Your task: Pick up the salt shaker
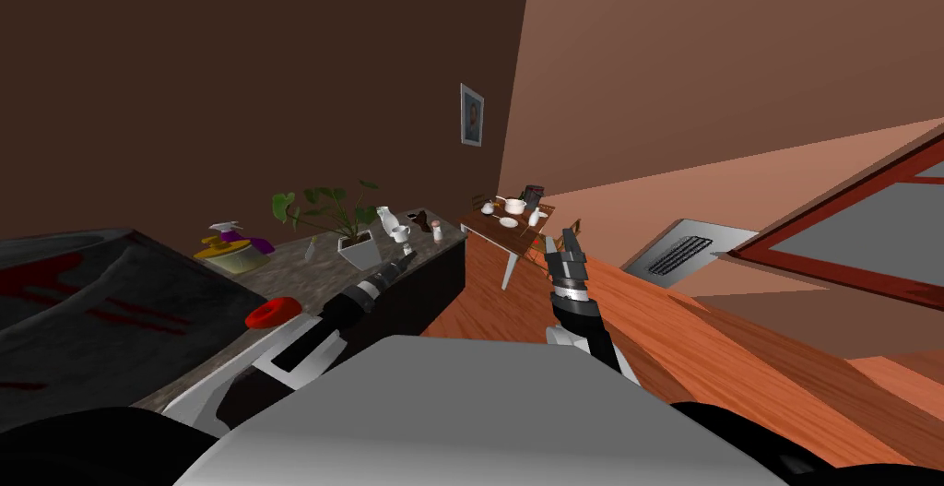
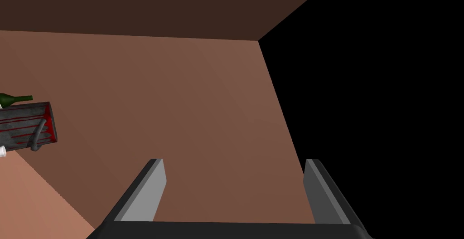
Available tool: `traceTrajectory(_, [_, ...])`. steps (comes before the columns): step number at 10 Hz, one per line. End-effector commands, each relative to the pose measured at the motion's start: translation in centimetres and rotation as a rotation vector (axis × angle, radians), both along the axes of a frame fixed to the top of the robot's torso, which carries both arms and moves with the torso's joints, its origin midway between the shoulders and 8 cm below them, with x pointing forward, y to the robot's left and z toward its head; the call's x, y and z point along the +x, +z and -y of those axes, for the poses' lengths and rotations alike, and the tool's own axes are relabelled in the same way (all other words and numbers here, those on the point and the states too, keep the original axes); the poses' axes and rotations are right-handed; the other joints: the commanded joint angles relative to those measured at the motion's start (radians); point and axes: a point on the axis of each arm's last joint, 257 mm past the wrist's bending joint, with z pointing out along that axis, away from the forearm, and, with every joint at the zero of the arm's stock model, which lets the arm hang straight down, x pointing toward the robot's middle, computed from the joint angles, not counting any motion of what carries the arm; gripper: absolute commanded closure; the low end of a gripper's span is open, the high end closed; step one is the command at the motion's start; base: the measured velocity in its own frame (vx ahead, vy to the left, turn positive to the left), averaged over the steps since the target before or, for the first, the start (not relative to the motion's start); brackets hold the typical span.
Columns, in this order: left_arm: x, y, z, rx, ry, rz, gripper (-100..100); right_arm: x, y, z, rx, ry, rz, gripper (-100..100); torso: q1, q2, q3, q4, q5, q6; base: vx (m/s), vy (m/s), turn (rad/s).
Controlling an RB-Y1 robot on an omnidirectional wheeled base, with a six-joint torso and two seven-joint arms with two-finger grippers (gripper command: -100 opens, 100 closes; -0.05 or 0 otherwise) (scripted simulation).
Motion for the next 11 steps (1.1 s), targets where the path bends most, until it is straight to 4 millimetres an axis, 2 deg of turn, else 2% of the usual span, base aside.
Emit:
traceTrajectory(1, [-0.2, -0.8, -0.3, 0.021, 0.009, -0.027, -100, 0.0, 0.0, 0.0, 0.0, 0.0, 0.0, 0, 0.0, 0.0, 0.0, 0.0, 0.0, 0.0, 0.08, 0.02, -0.035])
traceTrajectory(3, [-1.1, -3.6, -2.4, 0.086, 0.041, -0.112, -100, 0.0, 0.0, 0.0, 0.0, 0.0, 0.0, 0, -0.001, 0.001, 0.001, 0.0, 0.0, 0.0, 0.102, 0.016, -0.081])
traceTrajectory(7, [-3.6, -8.5, -7.2, 0.209, 0.113, -0.277, -100, 0.0, 0.0, 0.0, 0.0, 0.0, 0.0, 0, -0.001, -0.005, -0.003, -0.001, 0.0, 0.0, 0.165, 0.026, -0.087])
traceTrajectory(8, [-3.6, -8.5, -7.2, 0.209, 0.113, -0.277, -100, 0.0, 0.0, 0.0, 0.0, 0.0, 0.0, 0, 0.0, -0.005, -0.003, -0.001, 0.0, 0.0, 0.113, 0.032, -0.016])
traceTrajectory(9, [-5.0, -10.4, -9.5, 0.264, 0.149, -0.35, -100, 0.0, 0.0, 0.0, 0.0, 0.0, 0.0, 0, 0.0, -0.002, -0.002, -0.001, 0.0, 0.0, 0.142, 0.048, -0.105])
traceTrajectory(10, [-5.0, -10.4, -9.5, 0.264, 0.149, -0.35, -100, 0.0, 0.0, 0.0, 0.0, 0.0, 0.0, 0, 0.001, -0.003, -0.002, -0.001, 0.0, 0.0, 0.147, 0.031, -0.068])
traceTrajectory(11, [-5.8, -11.3, -10.6, 0.289, 0.165, -0.384, -100, 0.0, 0.0, 0.0, 0.0, 0.0, 0.0, 0, 0.0, -0.003, -0.002, -0.001, 0.0, 0.0, 0.113, 0.015, -0.058])
